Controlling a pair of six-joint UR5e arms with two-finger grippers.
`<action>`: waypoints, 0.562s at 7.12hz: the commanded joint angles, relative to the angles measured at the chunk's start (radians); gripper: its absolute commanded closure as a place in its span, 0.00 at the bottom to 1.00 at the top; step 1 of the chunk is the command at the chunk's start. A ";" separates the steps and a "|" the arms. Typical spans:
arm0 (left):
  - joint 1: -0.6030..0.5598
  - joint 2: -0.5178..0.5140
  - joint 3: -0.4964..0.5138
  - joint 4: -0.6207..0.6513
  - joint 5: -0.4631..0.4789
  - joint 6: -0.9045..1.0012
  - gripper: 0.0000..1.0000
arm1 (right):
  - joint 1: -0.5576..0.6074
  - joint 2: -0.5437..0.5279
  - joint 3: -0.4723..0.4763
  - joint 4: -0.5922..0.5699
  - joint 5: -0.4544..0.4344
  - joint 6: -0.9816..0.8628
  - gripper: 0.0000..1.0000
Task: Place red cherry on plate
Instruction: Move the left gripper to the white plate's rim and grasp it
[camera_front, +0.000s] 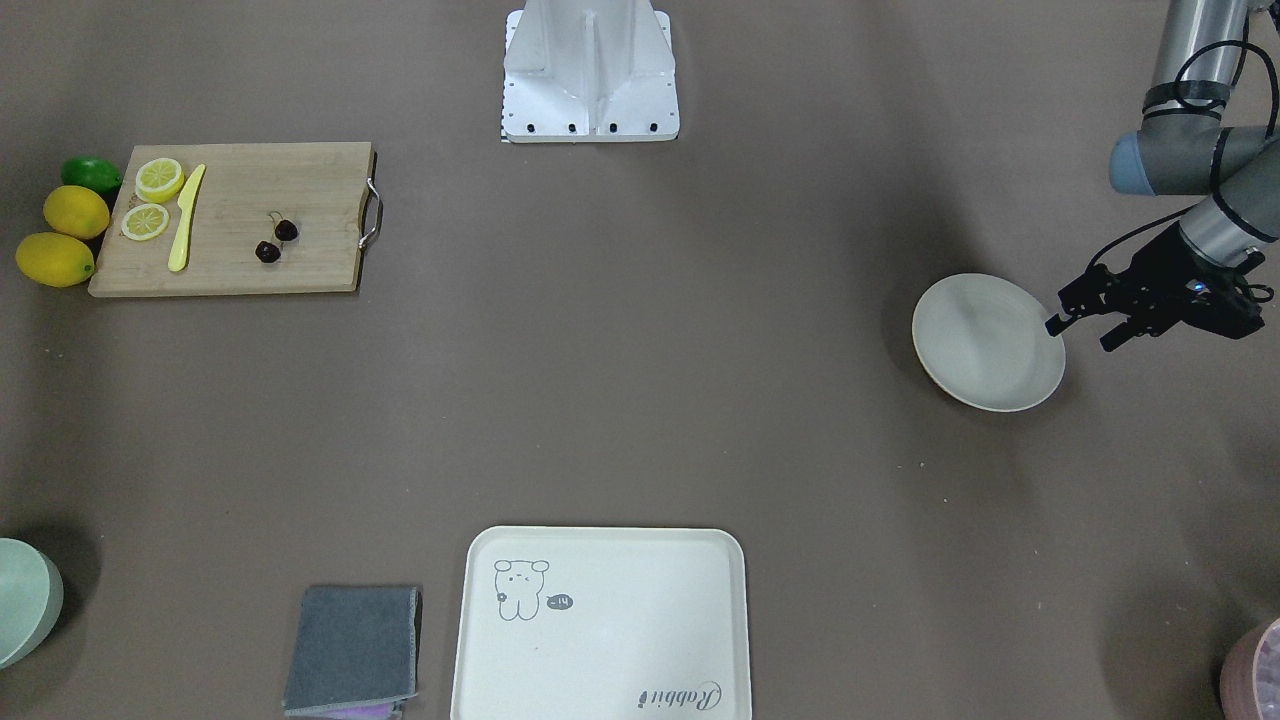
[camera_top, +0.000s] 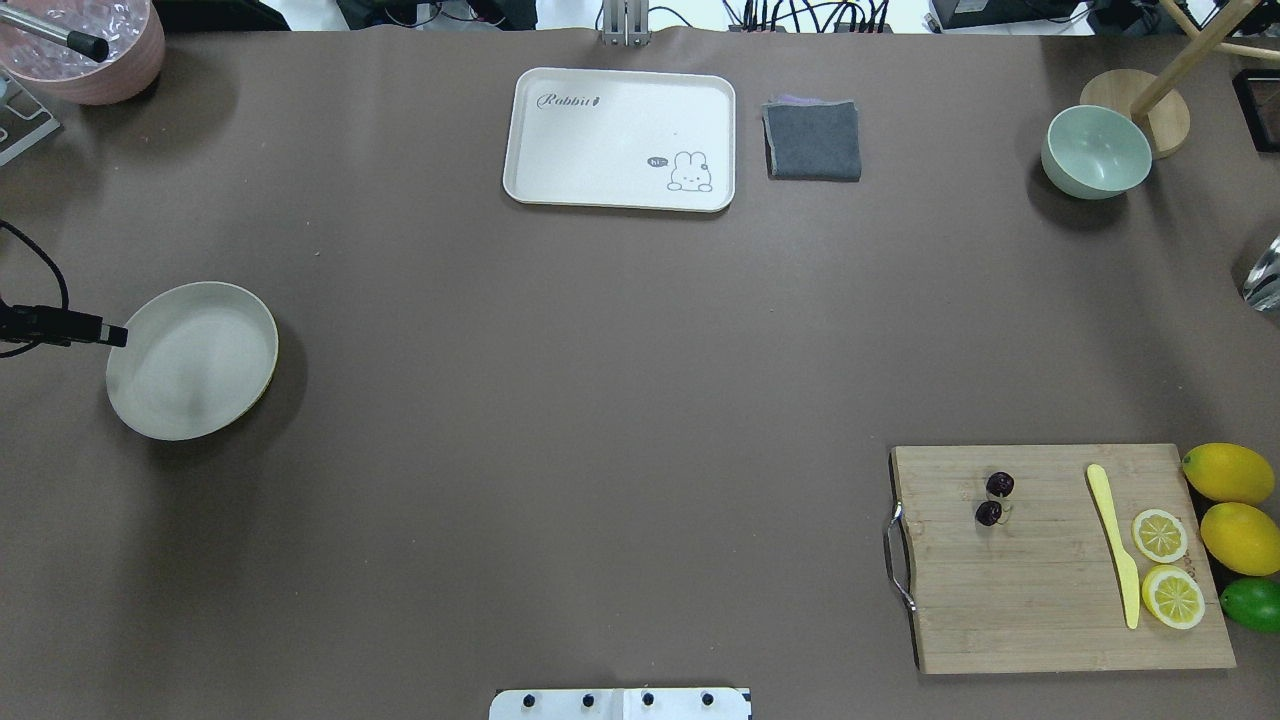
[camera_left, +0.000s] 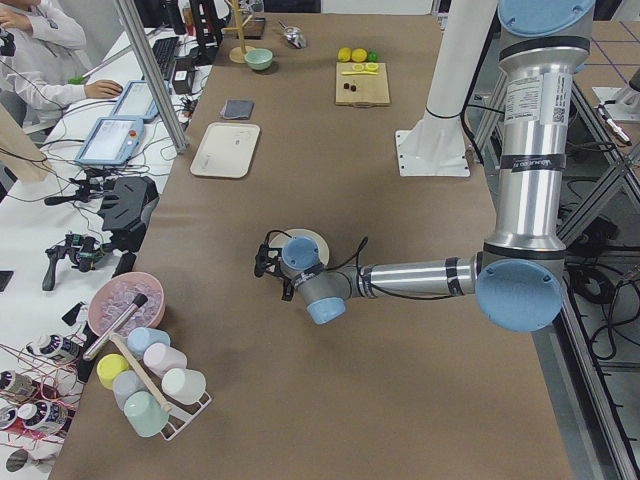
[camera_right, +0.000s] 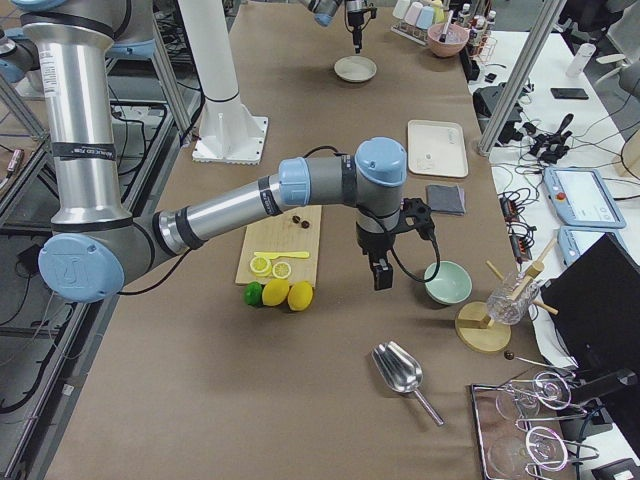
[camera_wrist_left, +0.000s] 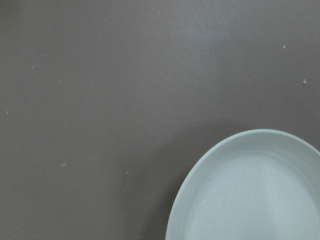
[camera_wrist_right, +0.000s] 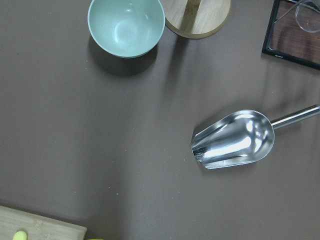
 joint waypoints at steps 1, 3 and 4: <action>0.040 0.011 0.013 -0.048 0.044 -0.042 0.04 | 0.000 0.001 0.000 0.001 0.000 0.000 0.00; 0.052 0.009 0.014 -0.048 0.066 -0.043 0.06 | 0.000 0.001 0.000 0.001 0.000 0.000 0.00; 0.066 0.008 0.014 -0.048 0.089 -0.049 0.10 | 0.000 0.001 0.000 0.001 0.002 -0.002 0.00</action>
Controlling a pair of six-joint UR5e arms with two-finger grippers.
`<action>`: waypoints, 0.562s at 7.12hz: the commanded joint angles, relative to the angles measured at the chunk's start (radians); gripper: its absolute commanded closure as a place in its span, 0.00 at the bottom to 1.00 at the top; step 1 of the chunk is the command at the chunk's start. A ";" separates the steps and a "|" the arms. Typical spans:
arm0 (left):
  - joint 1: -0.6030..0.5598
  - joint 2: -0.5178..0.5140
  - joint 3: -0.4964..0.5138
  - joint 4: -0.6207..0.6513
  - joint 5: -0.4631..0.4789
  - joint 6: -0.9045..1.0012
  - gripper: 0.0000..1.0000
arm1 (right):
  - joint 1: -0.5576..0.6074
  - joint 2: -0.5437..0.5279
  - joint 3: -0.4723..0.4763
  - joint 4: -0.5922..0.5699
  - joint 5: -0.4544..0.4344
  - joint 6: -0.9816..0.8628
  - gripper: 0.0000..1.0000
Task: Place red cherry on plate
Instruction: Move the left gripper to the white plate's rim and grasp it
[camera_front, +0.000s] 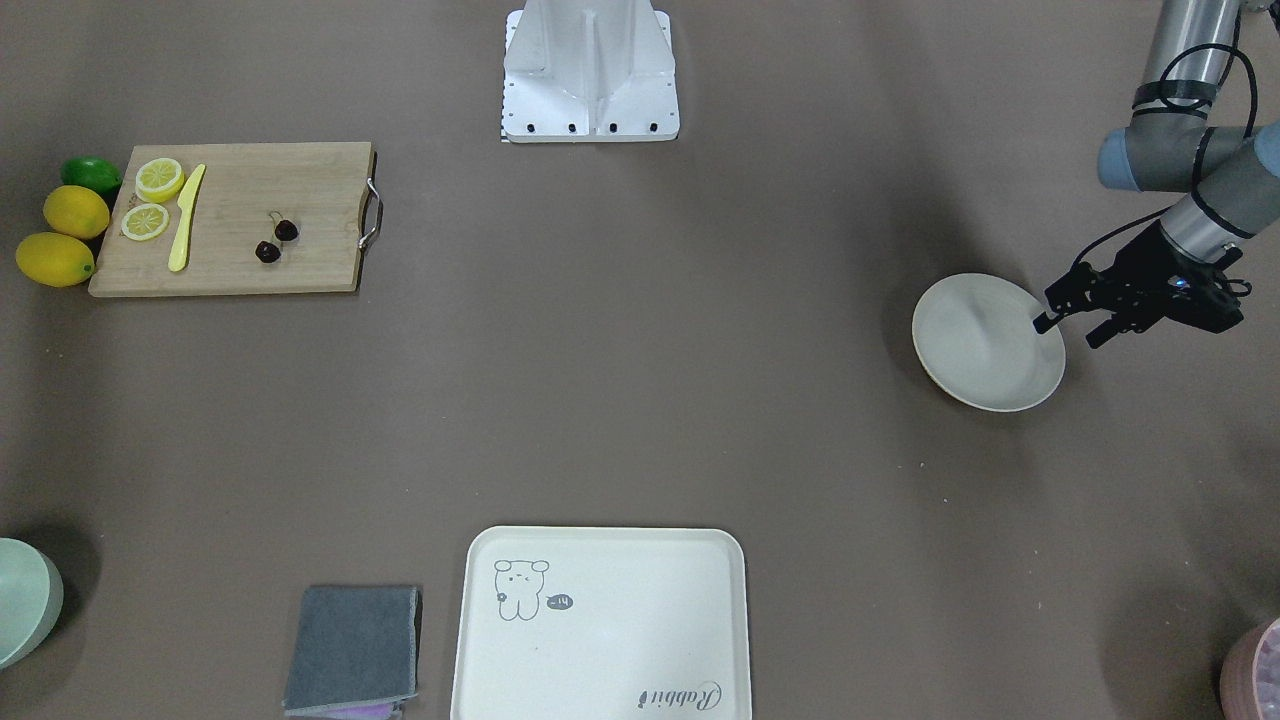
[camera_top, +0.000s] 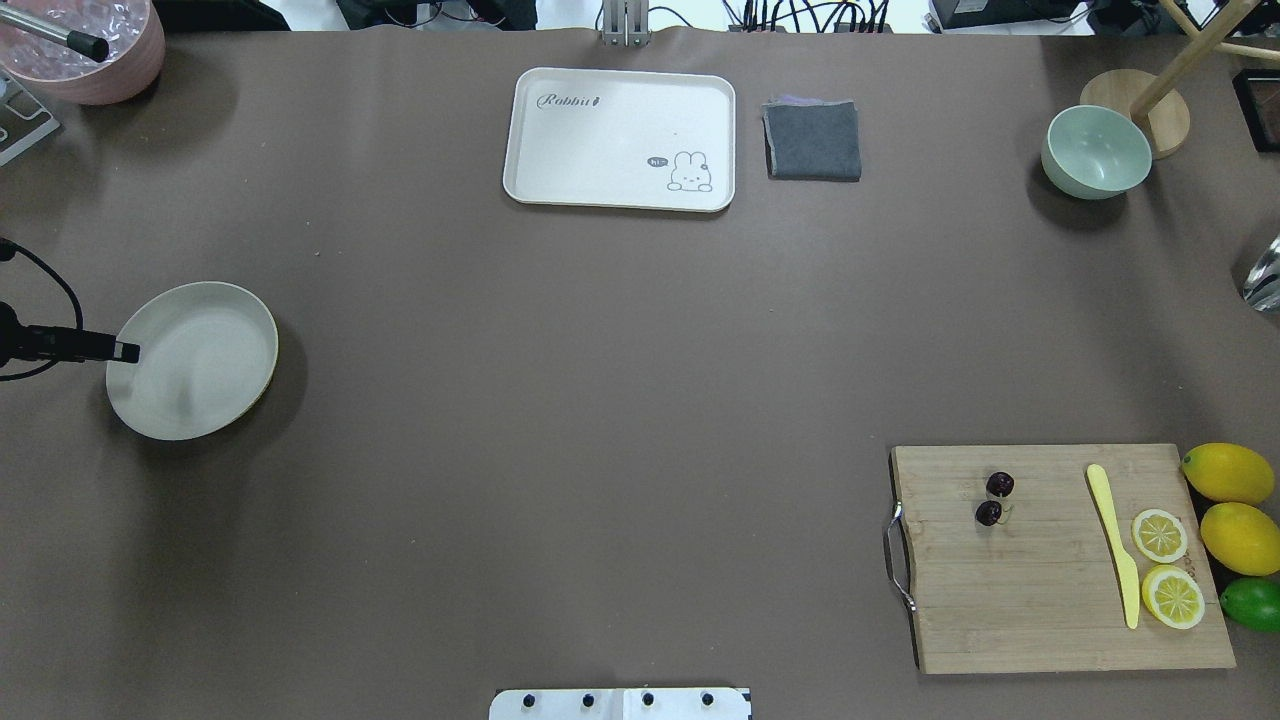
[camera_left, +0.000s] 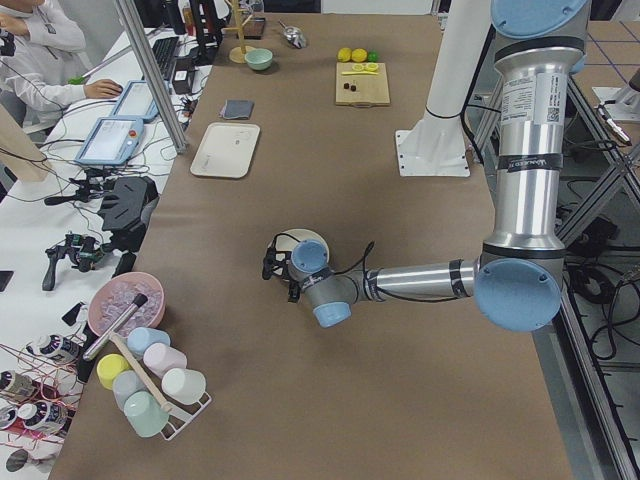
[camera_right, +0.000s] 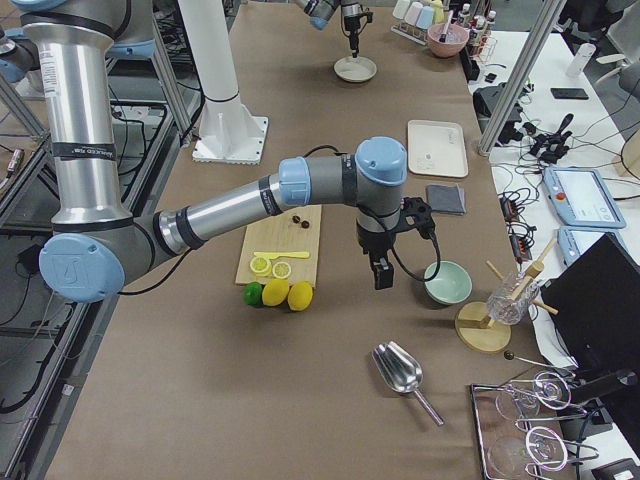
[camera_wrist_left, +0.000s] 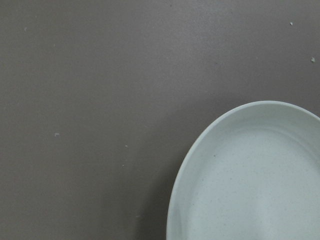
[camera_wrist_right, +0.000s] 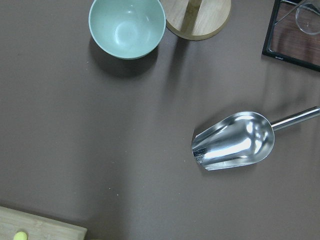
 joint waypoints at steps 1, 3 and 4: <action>0.025 -0.003 0.000 -0.001 0.031 -0.010 0.13 | 0.000 -0.001 0.000 -0.002 0.001 -0.001 0.00; 0.025 -0.003 0.000 -0.004 0.031 -0.009 0.48 | 0.000 -0.001 0.000 -0.002 0.001 -0.001 0.00; 0.025 -0.003 -0.001 -0.005 0.031 -0.006 0.74 | 0.000 -0.001 0.000 -0.002 0.001 -0.001 0.00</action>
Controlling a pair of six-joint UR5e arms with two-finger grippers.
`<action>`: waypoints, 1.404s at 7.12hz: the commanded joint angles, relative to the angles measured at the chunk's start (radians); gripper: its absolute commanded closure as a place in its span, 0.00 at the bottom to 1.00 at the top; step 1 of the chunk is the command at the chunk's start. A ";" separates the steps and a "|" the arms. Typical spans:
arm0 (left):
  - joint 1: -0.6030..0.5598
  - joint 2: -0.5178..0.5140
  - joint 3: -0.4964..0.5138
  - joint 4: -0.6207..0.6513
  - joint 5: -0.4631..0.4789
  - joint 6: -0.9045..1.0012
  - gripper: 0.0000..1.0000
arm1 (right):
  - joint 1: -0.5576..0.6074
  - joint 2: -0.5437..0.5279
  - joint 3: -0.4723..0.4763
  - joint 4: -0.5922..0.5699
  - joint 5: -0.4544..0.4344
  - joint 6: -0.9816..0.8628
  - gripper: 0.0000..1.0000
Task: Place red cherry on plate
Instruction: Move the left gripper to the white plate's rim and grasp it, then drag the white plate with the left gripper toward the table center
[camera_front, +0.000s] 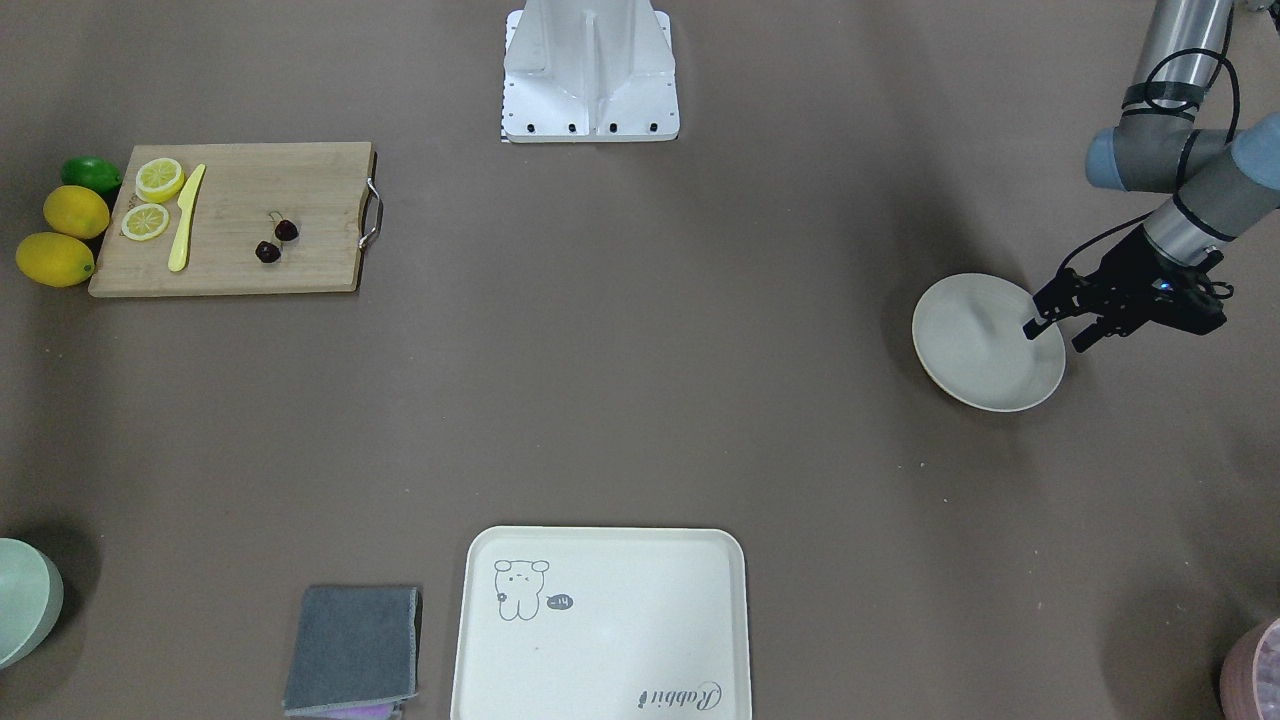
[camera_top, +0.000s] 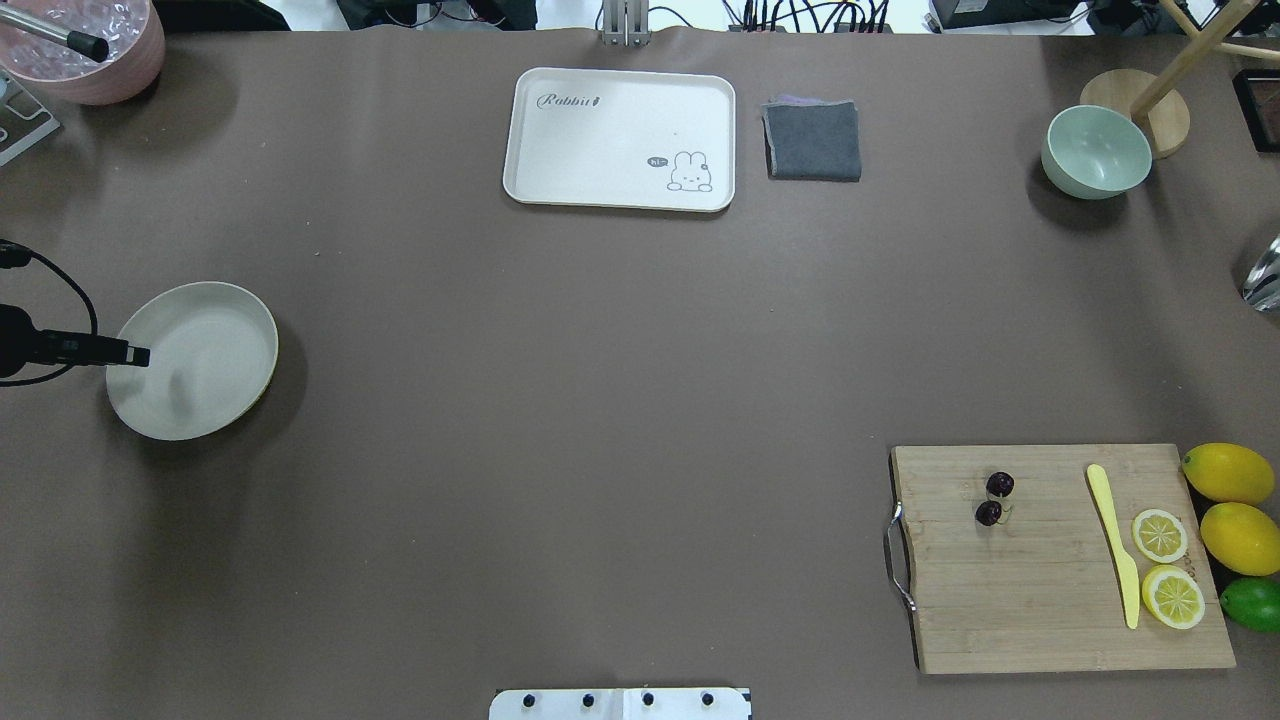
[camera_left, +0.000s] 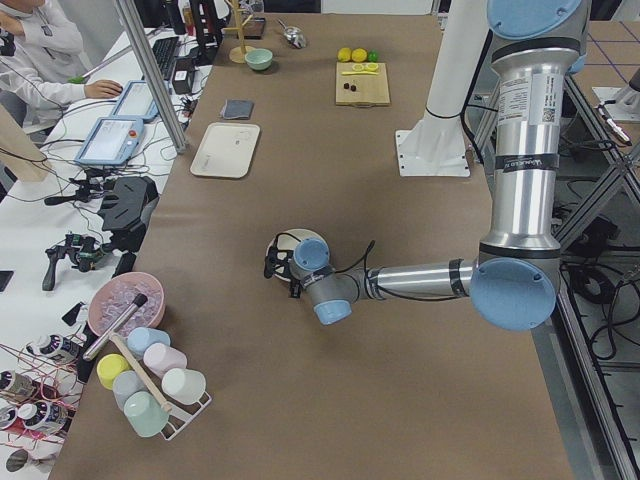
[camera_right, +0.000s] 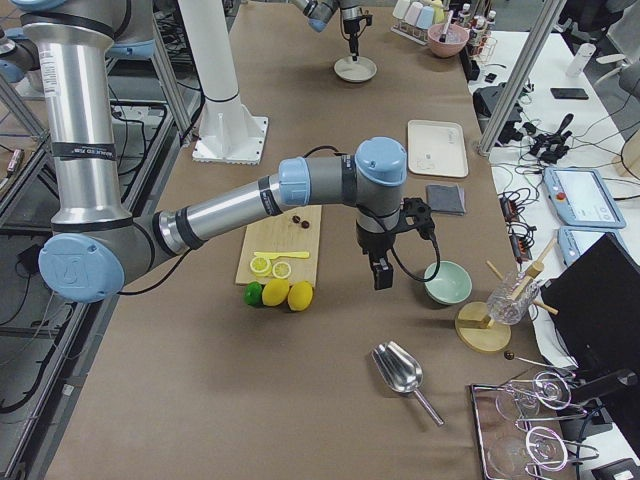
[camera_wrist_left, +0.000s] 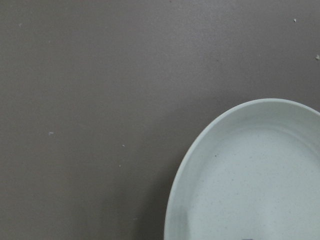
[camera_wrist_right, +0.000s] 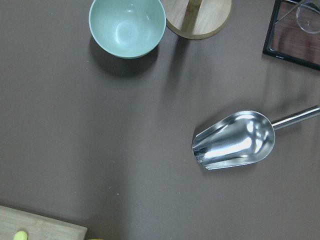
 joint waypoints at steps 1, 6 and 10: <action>0.002 0.003 0.004 -0.014 0.001 0.010 1.00 | 0.000 0.001 0.000 0.000 0.000 0.000 0.00; -0.010 -0.018 0.028 -0.057 -0.121 -0.008 1.00 | 0.005 -0.002 0.014 0.000 -0.002 0.000 0.00; -0.193 -0.240 -0.449 0.728 -0.331 -0.089 1.00 | 0.008 -0.005 0.011 0.000 -0.003 0.000 0.00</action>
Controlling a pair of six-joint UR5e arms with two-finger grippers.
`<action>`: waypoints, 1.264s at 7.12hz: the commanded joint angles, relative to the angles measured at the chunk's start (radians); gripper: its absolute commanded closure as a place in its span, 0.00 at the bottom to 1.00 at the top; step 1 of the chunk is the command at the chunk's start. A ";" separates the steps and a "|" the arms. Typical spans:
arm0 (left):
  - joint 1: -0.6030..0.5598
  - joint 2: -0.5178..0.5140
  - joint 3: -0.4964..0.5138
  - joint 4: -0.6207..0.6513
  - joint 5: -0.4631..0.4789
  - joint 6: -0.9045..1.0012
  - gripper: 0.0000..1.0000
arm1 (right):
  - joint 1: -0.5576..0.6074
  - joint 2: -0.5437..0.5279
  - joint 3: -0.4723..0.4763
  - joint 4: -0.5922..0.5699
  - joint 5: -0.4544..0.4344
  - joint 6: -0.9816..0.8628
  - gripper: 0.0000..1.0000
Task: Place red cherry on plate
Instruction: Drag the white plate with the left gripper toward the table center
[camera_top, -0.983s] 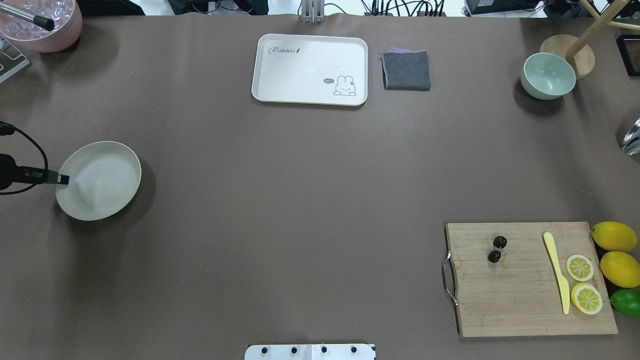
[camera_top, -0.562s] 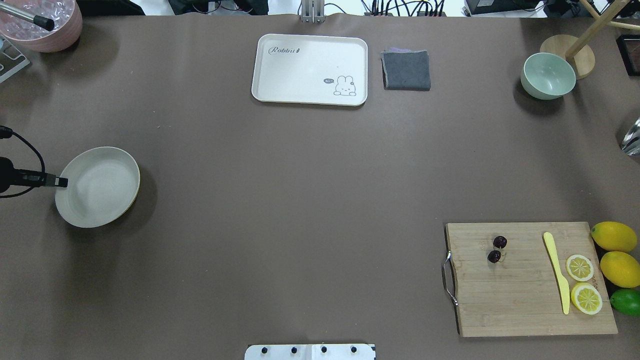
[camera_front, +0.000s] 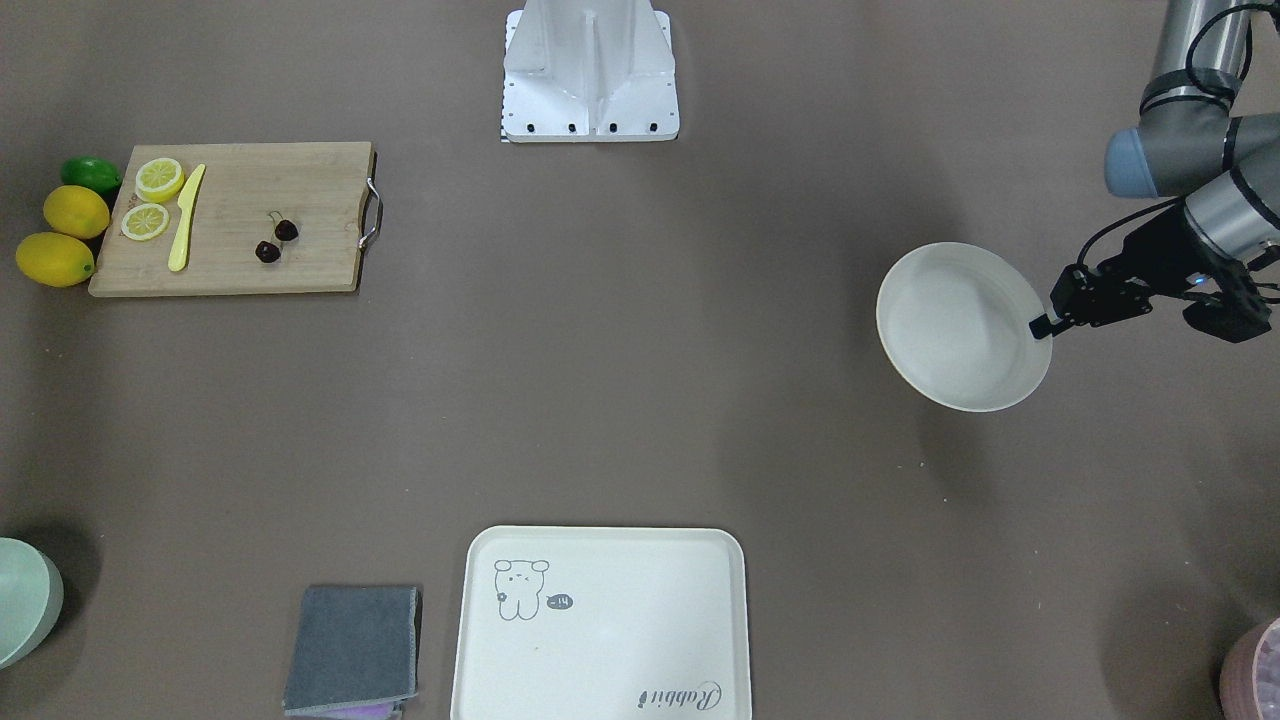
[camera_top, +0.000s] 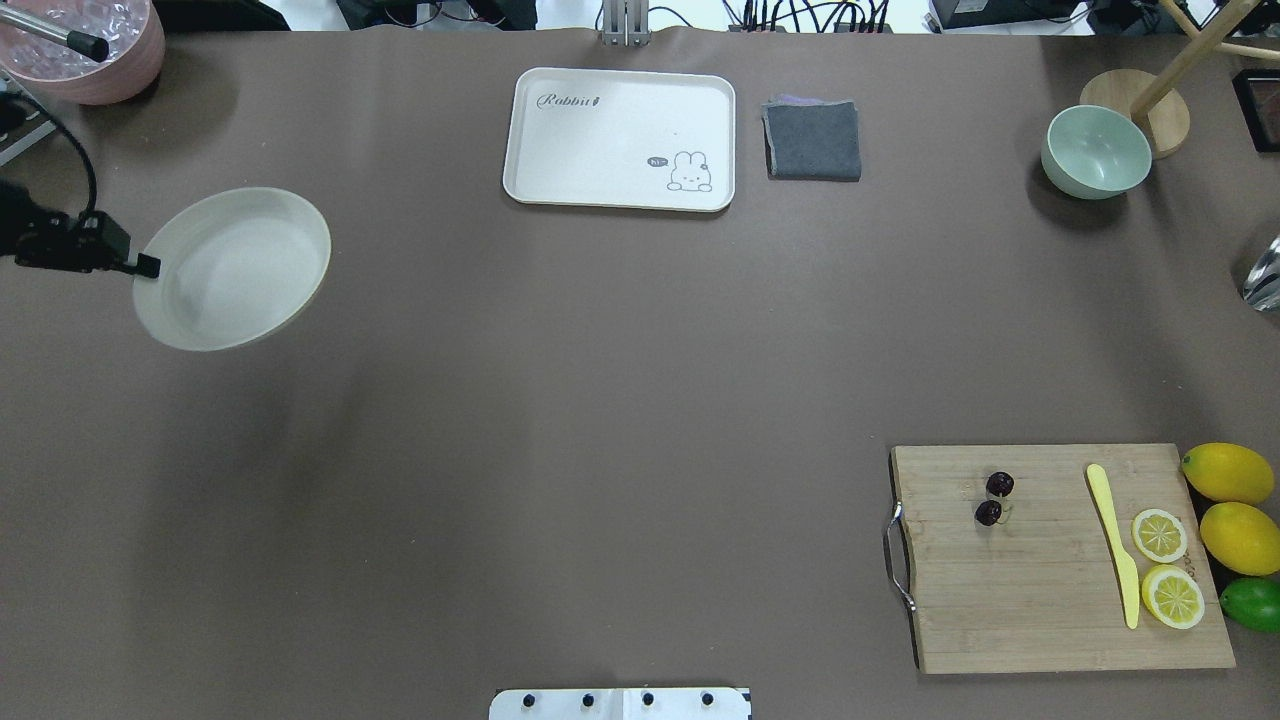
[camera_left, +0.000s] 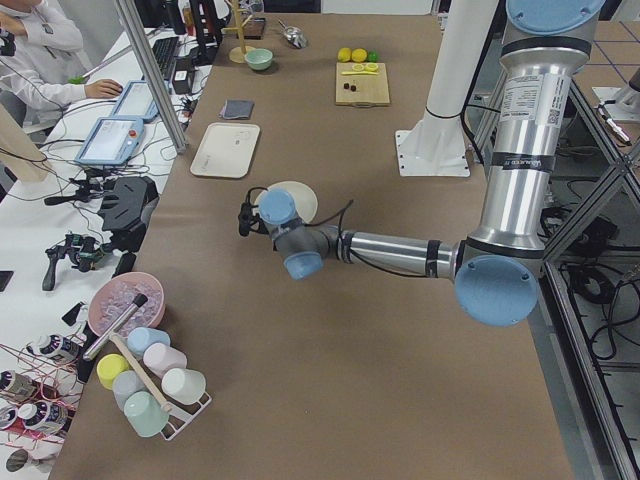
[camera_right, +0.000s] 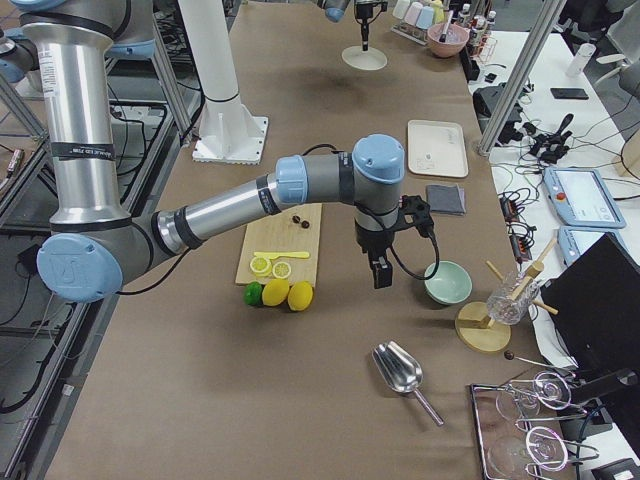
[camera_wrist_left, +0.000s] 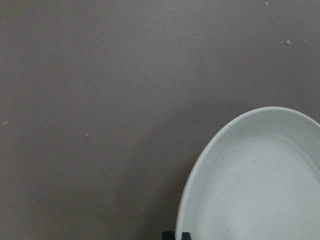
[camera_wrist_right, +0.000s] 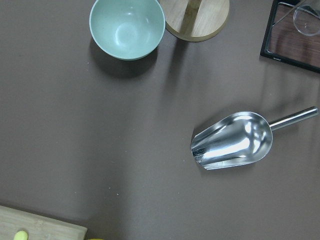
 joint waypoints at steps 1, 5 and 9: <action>0.008 -0.170 -0.217 0.432 -0.008 -0.013 1.00 | 0.000 0.000 -0.002 0.000 -0.001 0.000 0.00; 0.289 -0.407 -0.247 0.667 0.313 -0.158 1.00 | 0.003 -0.001 0.001 0.000 -0.001 0.000 0.00; 0.482 -0.475 -0.095 0.521 0.519 -0.257 1.00 | 0.003 0.002 0.002 0.000 0.000 0.002 0.00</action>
